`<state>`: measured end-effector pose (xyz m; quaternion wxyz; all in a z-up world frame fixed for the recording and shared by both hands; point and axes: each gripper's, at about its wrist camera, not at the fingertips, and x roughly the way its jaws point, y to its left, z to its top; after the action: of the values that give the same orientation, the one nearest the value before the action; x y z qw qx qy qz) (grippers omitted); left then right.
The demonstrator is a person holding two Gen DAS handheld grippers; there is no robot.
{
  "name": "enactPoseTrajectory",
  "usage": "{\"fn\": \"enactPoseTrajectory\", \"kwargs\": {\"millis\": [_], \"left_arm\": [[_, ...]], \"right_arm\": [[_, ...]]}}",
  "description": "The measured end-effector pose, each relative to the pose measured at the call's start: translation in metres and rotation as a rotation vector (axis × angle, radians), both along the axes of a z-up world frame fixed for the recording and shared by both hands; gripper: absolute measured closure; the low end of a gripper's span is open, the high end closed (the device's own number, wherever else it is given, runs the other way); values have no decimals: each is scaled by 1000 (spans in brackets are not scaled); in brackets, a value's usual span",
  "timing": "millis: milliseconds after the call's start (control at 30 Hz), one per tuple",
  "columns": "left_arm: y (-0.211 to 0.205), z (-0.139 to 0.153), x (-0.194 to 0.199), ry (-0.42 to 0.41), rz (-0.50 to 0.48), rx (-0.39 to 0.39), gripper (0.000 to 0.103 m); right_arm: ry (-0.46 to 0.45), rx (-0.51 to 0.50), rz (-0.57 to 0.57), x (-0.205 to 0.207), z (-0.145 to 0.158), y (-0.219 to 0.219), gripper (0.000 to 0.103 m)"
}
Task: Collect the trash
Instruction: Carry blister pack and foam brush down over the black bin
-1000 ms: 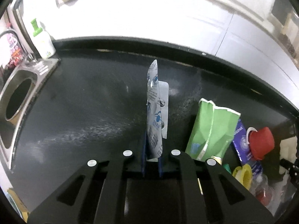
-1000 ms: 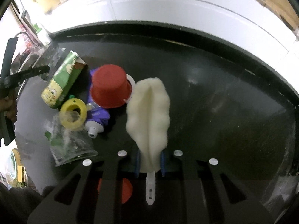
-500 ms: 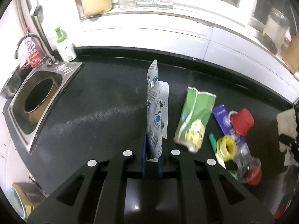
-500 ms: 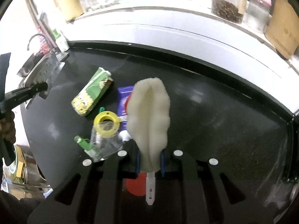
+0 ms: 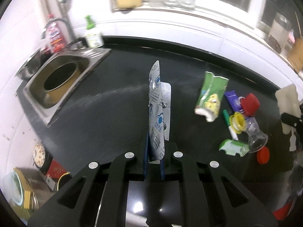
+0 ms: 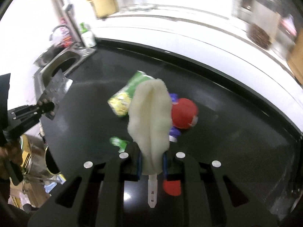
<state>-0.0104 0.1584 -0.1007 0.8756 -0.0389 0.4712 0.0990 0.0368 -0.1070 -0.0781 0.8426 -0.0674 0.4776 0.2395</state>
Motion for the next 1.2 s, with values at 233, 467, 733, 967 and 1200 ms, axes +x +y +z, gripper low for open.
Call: {"fn": "enactPoseTrajectory", "kwargs": {"millis": [233, 467, 733, 967, 1200], "left_arm": [[58, 13, -67, -9, 163, 20, 94], [132, 16, -159, 5, 391, 43, 94], [195, 7, -258, 35, 627, 38, 94], [228, -14, -323, 50, 770, -4, 94], [258, -61, -347, 50, 824, -72, 94]], "right_arm": [[-6, 39, 215, -17, 14, 105, 87], [9, 75, 499, -66, 23, 238, 87], [44, 74, 778, -143, 17, 363, 87], [111, 44, 946, -208, -10, 449, 87], [177, -6, 1009, -240, -57, 513, 87]]}}
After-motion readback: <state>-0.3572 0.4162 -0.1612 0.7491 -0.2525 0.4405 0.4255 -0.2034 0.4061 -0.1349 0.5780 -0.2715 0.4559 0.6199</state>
